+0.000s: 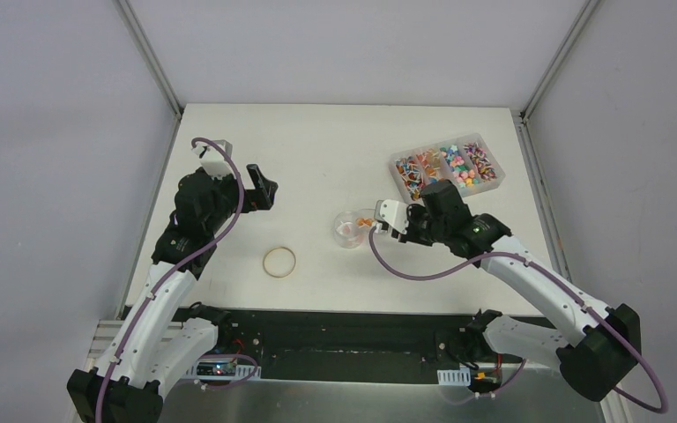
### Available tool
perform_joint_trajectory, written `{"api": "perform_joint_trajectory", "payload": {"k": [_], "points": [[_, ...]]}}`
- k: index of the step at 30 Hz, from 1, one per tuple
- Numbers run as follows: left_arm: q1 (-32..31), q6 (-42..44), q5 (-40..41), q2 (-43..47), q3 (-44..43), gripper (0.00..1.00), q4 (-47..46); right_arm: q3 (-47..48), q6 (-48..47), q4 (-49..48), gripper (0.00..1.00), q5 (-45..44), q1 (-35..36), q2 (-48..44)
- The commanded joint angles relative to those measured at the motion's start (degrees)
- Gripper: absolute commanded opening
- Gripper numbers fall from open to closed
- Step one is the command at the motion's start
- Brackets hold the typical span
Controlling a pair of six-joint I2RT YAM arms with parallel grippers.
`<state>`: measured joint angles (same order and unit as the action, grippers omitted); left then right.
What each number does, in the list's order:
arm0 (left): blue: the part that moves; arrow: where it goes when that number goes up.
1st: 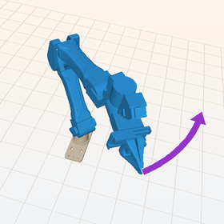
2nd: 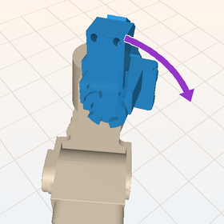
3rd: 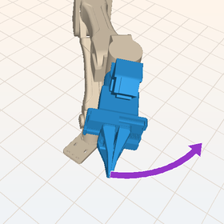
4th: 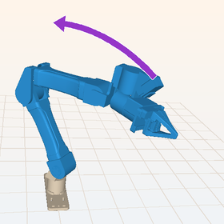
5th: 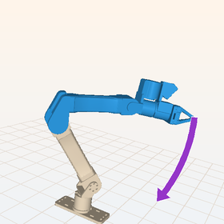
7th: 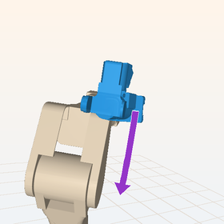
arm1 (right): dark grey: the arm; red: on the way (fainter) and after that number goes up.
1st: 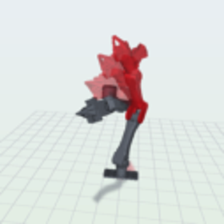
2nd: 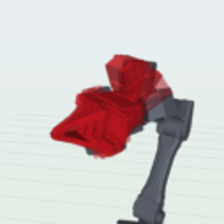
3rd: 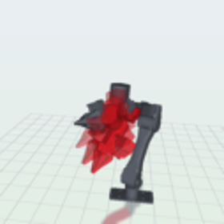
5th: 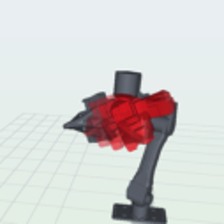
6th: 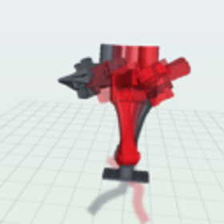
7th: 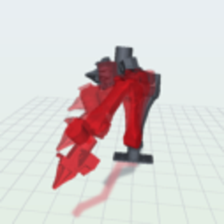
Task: Pack the candies
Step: Place the fake candies in the packing bottle.
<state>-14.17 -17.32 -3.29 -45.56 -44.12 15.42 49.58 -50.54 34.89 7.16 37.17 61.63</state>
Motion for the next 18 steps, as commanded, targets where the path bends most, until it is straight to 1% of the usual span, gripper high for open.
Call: {"api": "perform_joint_trajectory", "payload": {"k": [1,12,18], "points": [[0.0,-0.1,0.3,0.9,0.1,0.99,-1.3,3.9,-0.6,-0.5,0.00,-2.7,1.2,0.1],[0.0,-0.1,0.3,0.9,0.2,0.99,-1.3,4.7,-0.8,0.1,0.00,-6.7,4.1,0.8],[0.0,0.0,0.2,0.8,0.1,0.99,-1.3,6.6,-0.9,1.0,0.00,-11.3,6.4,2.0]]}}
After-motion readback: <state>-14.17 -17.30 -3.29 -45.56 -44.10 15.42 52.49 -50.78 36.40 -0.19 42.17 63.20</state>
